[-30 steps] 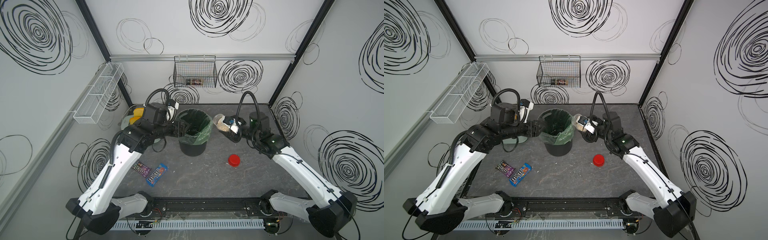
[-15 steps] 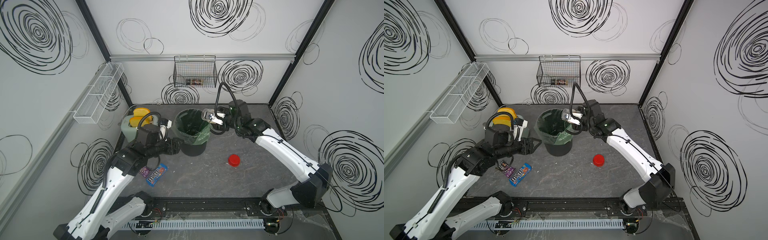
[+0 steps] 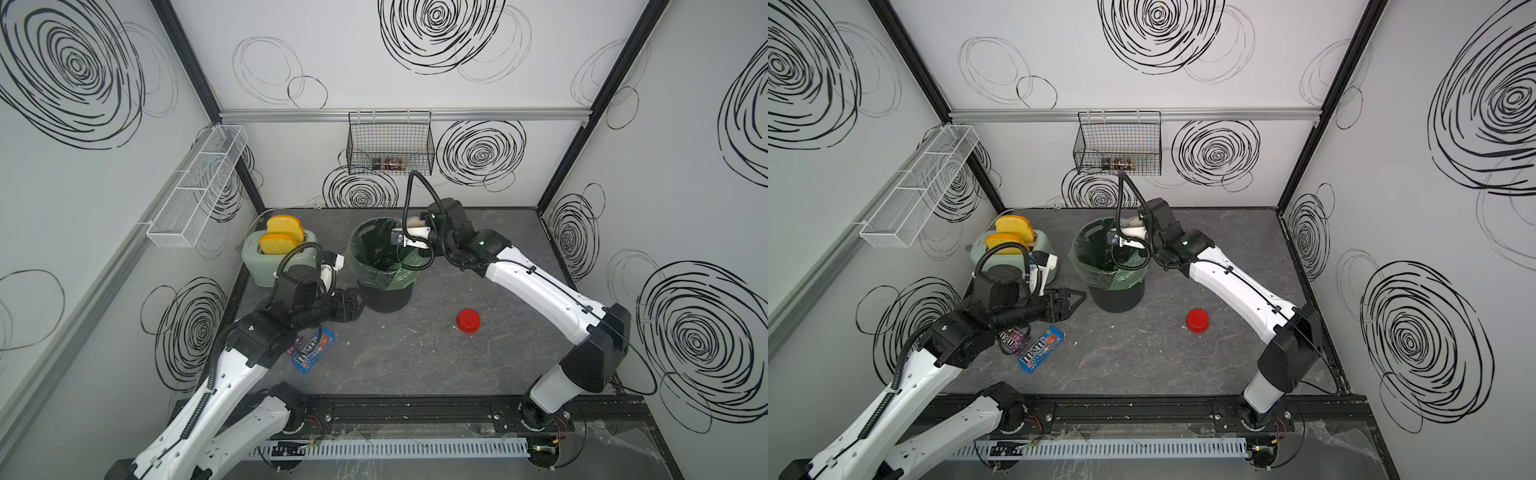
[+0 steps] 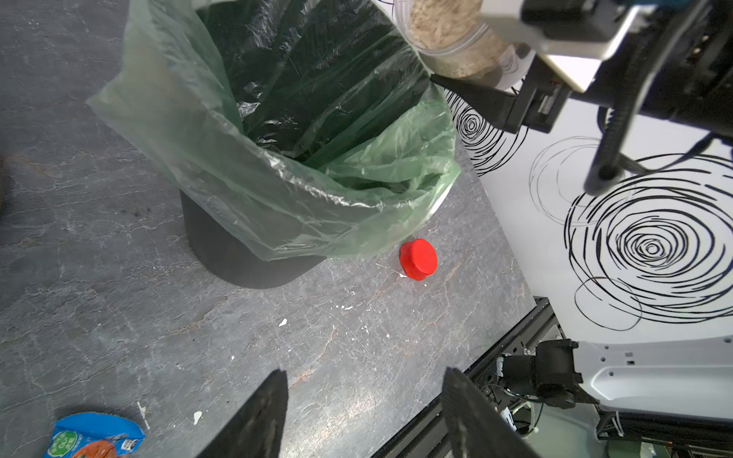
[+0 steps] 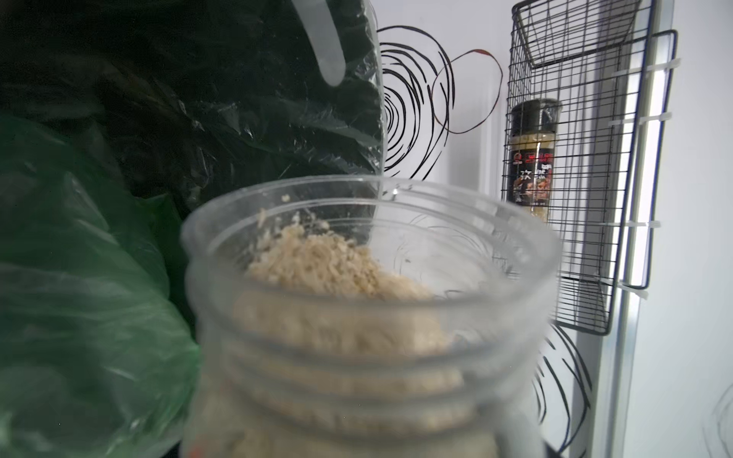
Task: Empty expired oatmeal from jars
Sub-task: Pour the expired oatmeal into the trash bin.
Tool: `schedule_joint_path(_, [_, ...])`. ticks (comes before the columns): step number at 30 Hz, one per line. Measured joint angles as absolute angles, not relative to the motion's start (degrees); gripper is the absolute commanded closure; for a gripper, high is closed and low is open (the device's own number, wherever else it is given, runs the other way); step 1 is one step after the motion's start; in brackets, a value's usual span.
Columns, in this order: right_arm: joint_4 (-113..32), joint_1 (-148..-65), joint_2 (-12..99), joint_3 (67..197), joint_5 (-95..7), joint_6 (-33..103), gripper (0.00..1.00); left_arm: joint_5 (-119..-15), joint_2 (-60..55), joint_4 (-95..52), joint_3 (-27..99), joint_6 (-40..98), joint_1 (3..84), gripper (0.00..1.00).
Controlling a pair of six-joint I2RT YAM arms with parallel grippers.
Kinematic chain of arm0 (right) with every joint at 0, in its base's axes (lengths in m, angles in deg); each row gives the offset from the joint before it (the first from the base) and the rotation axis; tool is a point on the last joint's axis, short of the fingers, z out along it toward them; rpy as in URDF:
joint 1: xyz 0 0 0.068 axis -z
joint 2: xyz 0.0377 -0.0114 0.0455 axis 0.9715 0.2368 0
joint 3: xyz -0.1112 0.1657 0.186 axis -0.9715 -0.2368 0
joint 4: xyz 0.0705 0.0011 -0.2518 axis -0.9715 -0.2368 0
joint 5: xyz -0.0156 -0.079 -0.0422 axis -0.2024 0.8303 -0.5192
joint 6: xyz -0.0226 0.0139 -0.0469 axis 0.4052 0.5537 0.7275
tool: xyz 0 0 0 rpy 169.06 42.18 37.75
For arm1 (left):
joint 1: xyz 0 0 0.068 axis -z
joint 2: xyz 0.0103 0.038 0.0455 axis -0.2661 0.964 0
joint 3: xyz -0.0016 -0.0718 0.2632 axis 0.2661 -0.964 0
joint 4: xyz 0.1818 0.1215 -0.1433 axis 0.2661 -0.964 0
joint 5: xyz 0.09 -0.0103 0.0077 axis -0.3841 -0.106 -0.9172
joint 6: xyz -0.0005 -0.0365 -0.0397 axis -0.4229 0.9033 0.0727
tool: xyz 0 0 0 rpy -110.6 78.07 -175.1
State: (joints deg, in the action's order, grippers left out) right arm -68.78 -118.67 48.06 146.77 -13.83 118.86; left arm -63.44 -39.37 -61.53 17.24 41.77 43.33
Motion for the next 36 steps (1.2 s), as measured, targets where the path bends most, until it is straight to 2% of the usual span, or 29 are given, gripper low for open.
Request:
schedule_joint_path(20, [-60.52,-121.75,49.92,145.15,-0.71,134.99,0.48,-63.04,-41.56,-57.77,13.44,42.84,47.53,0.33])
schedule_joint_path(36, [-55.01,-121.97,49.92,144.28,1.52,143.76,0.49,-62.82,-43.74,-56.44,9.74,42.97,48.45,0.33])
